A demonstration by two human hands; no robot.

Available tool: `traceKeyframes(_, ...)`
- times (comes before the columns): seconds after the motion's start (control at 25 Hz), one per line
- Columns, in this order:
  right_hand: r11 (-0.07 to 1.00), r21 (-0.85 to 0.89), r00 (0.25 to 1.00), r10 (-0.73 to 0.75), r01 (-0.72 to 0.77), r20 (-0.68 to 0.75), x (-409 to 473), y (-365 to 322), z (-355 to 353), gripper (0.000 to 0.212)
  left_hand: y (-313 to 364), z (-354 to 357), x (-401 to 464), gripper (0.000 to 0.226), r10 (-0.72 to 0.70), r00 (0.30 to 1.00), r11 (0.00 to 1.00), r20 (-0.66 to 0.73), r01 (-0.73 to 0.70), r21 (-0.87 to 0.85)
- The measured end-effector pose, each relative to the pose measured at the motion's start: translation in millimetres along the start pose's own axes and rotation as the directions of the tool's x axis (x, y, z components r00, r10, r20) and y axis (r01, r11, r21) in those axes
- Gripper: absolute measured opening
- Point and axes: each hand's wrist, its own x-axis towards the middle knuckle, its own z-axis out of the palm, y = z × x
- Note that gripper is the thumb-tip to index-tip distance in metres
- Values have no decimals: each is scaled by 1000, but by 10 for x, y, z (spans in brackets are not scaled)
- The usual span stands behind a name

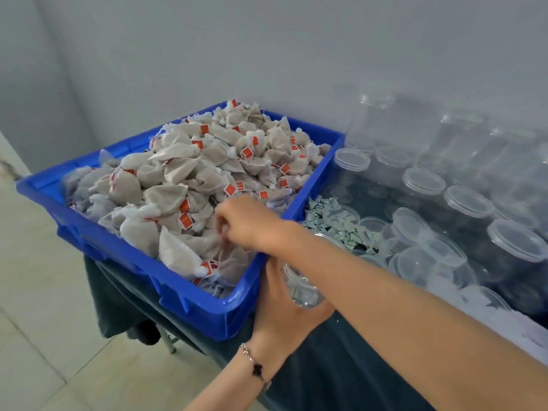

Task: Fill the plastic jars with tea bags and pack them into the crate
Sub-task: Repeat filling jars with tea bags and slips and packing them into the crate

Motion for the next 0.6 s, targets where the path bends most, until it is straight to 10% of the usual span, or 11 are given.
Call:
traceKeyframes(0.24, 994, 106, 939, 53, -18, -339, -713, 269, -943, 11, 126, 215, 95, 78, 2, 998, 986, -62, -13, -169)
traceKeyframes(0.44, 969, -145, 979, 204, -203, -5, -1140, 450, -998, 7, 137, 328, 173, 85, -21, 999, 974, -47, 9, -228)
traceKeyframes(0.6, 997, -34, 989, 68, -73, -132, -828, 277, -595, 19, -1, 346, 143, 80, 9, 998, 972, 59, 5, -236)
